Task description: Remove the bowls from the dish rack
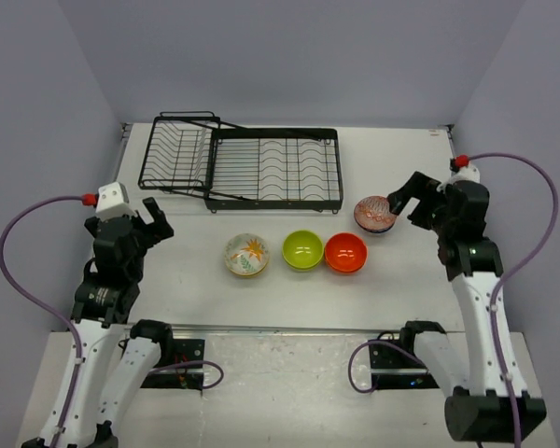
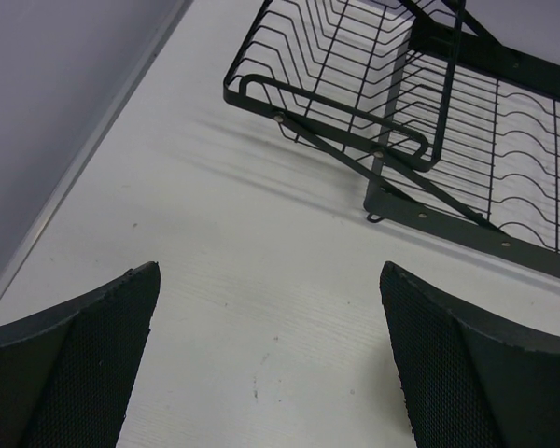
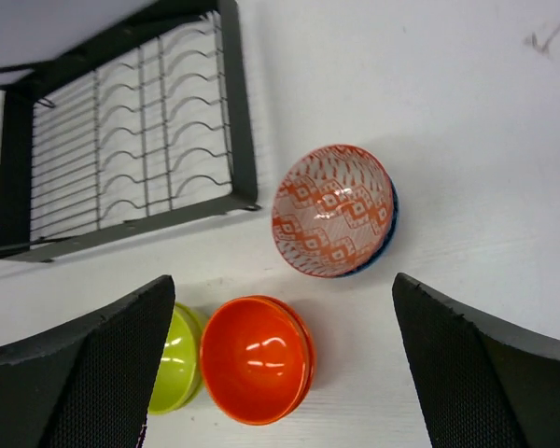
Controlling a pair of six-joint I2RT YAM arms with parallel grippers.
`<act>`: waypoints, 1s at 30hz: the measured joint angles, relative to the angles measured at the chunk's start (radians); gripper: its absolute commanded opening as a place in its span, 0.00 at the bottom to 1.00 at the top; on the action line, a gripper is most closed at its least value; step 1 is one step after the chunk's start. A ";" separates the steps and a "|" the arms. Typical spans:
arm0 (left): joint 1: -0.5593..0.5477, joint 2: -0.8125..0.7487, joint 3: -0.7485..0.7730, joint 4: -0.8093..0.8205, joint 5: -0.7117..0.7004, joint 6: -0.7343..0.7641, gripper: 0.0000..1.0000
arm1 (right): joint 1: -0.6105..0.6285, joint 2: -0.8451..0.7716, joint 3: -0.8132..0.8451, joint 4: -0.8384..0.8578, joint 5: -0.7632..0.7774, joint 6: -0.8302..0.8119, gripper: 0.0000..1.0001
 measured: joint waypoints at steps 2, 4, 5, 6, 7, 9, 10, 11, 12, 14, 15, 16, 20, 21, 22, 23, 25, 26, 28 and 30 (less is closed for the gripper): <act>0.000 -0.001 0.027 -0.020 0.018 0.003 1.00 | 0.024 -0.122 0.021 -0.033 0.006 -0.012 0.99; 0.000 0.005 0.072 -0.053 0.050 0.011 1.00 | 0.028 -0.211 0.050 -0.077 0.010 -0.023 0.99; 0.000 0.011 0.102 -0.065 0.076 0.019 1.00 | 0.028 -0.251 0.065 -0.101 0.010 -0.027 0.99; 0.000 0.018 0.130 -0.076 0.098 0.027 1.00 | 0.029 -0.283 0.077 -0.122 0.010 -0.029 0.99; 0.000 0.028 0.163 -0.095 0.121 0.035 1.00 | 0.031 -0.310 0.083 -0.139 0.010 -0.031 0.99; 0.000 0.053 0.233 -0.121 0.156 0.050 1.00 | 0.038 -0.357 0.086 -0.182 0.010 -0.033 0.99; 0.000 0.062 0.266 -0.136 0.163 0.058 1.00 | 0.042 -0.378 0.086 -0.210 0.012 -0.034 0.99; 0.000 0.064 0.293 -0.149 0.162 0.063 1.00 | 0.043 -0.397 0.086 -0.237 0.018 -0.036 0.99; 0.000 0.063 0.312 -0.158 0.159 0.064 1.00 | 0.043 -0.414 0.086 -0.257 0.029 -0.037 0.99; 0.000 0.041 0.327 -0.166 0.156 0.064 1.00 | 0.044 -0.459 0.082 -0.286 0.050 -0.044 0.99; 0.000 0.021 0.327 -0.170 0.156 0.065 1.00 | 0.047 -0.487 0.076 -0.297 0.061 -0.049 0.99; 0.000 0.000 0.327 -0.177 0.157 0.066 1.00 | 0.053 -0.518 0.069 -0.299 0.069 -0.057 0.99; -0.004 -0.093 0.303 -0.176 0.156 0.066 1.00 | 0.108 -0.651 0.029 -0.300 0.119 -0.080 0.99; -0.008 -0.111 0.290 -0.176 0.154 0.066 1.00 | 0.116 -0.671 0.026 -0.299 0.132 -0.087 0.99; -0.012 -0.126 0.276 -0.176 0.150 0.066 1.00 | 0.120 -0.686 0.023 -0.299 0.138 -0.103 0.99; -0.016 -0.135 0.262 -0.175 0.145 0.066 1.00 | 0.122 -0.695 0.020 -0.299 0.143 -0.118 0.99; -0.022 -0.150 0.233 -0.174 0.131 0.069 1.00 | 0.130 -0.696 0.016 -0.299 0.159 -0.138 0.99; -0.024 -0.154 0.222 -0.174 0.126 0.072 1.00 | 0.135 -0.693 0.014 -0.300 0.167 -0.146 0.99; -0.029 -0.159 0.203 -0.170 0.115 0.075 1.00 | 0.142 -0.685 0.012 -0.304 0.193 -0.156 0.99; -0.032 -0.161 0.188 -0.162 0.108 0.081 1.00 | 0.144 -0.679 0.011 -0.306 0.220 -0.161 0.99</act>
